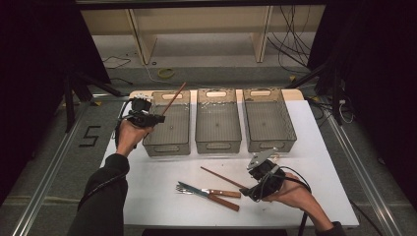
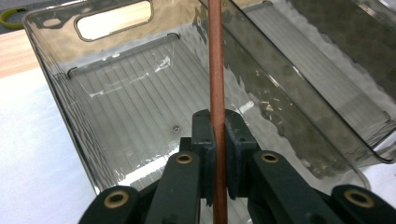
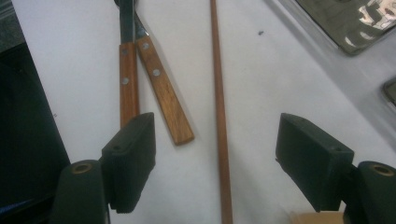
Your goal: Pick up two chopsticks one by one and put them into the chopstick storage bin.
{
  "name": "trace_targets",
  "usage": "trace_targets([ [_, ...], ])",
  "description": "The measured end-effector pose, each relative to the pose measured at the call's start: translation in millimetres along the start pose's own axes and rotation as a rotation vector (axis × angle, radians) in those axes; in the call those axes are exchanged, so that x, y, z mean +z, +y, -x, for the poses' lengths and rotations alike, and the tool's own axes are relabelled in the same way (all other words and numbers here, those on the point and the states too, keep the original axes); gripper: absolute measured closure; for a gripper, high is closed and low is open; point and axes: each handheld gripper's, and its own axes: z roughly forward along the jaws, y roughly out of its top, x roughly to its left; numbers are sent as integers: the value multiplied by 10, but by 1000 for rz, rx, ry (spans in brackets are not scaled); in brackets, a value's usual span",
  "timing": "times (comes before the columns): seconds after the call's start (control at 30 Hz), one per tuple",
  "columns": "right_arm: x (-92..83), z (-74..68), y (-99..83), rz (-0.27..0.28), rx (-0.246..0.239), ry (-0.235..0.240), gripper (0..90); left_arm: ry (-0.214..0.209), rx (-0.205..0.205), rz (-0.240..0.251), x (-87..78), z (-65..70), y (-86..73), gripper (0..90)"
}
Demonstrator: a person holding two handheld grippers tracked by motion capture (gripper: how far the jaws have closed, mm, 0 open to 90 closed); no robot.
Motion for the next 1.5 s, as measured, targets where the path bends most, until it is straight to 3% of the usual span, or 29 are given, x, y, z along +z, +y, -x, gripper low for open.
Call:
trace_targets([
  [0.6, -7, 3, -3, 0, 3, 6, 291, 16, -63, -25, 218, -67, -77, 825],
  [0.63, -6, 1, -2, 0, 5, 4, 291, 18, -69, -21, 231, -73, -83, 784],
  [0.67, -7, 4, -2, -1, 2, 6, 291, 24, -75, -22, 241, -77, -86, 688],
  [0.73, -7, 5, -3, -1, 3, 7, 291, 31, -83, -20, 248, -79, -90, 654],
  [0.77, -6, 7, -5, -3, 3, 8, 290, 34, -86, -20, 242, -81, -88, 581],
  [0.9, -5, 13, -5, -1, 4, 3, 291, 6, -80, -13, 183, -50, -79, 526],
  [0.93, -9, 17, -4, -3, 7, 1, 291, 2, -82, -5, 163, -40, -75, 460],
  [1.13, -9, 33, 2, -7, 14, -3, 292, -47, -78, 30, 4, 19, -101, 336],
  [1.3, -6, 52, 15, -20, 13, -6, 305, -103, -67, 76, -139, 97, -201, 288],
  [1.5, 19, 88, 38, -70, 24, -1, 342, -142, -45, 161, -341, 233, -361, 231],
])
